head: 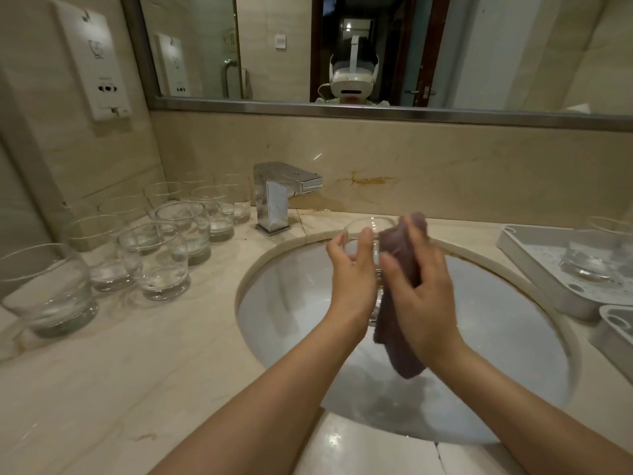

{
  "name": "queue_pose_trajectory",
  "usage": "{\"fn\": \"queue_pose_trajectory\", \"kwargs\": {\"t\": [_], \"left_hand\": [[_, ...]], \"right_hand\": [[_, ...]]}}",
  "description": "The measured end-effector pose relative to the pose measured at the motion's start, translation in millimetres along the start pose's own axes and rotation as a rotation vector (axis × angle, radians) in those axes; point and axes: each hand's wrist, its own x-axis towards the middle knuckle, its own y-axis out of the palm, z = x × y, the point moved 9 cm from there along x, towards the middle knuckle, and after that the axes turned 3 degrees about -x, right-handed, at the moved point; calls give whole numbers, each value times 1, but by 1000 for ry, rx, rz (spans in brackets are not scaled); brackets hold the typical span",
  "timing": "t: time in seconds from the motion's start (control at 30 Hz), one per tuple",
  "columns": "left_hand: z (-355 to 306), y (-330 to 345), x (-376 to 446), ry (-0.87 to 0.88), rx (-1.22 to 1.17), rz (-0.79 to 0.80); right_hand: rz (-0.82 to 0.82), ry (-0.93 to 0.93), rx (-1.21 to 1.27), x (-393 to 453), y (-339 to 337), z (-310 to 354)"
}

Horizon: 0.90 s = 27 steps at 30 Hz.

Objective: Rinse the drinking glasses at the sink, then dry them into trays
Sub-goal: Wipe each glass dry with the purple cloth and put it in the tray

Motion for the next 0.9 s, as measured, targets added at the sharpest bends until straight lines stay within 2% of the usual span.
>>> {"fn": "queue_pose_trajectory", "kwargs": {"t": [0.07, 0.13, 0.23, 0.37, 0.4, 0.47, 0.57, 0.63, 0.7, 0.83, 0.9], "left_hand": [[5, -5, 1, -32, -46, -43], [9, -3, 0, -60, -25, -33], [10, 10, -5, -40, 75, 37], [10, 24, -11, 1, 127, 146], [10, 25, -10, -2, 123, 162], [10, 26, -9, 1, 129, 177], [7, 23, -10, 19, 182, 175], [9, 18, -7, 3, 239, 151], [9, 12, -2, -14, 219, 113], [13, -5, 6, -43, 45, -28], [13, -6, 7, -29, 27, -60]], "right_hand": [[-12, -128, -140, -7, 11, 5], [-69, -99, -83, -4, 9, 3], [-133, 102, 188, 9, -9, -15], [-100, 613, 666, 8, -5, -72], [-76, 691, 736, 5, -1, -76], [-57, 753, 772, 2, 3, -76], [-89, 751, 742, 1, 0, -75], [-70, 702, 699, 1, -1, -69], [-58, 552, 544, 5, -6, -55], [41, -6, 16, 2, 1, 0], [16, -149, -141, -5, 9, 6]]}}
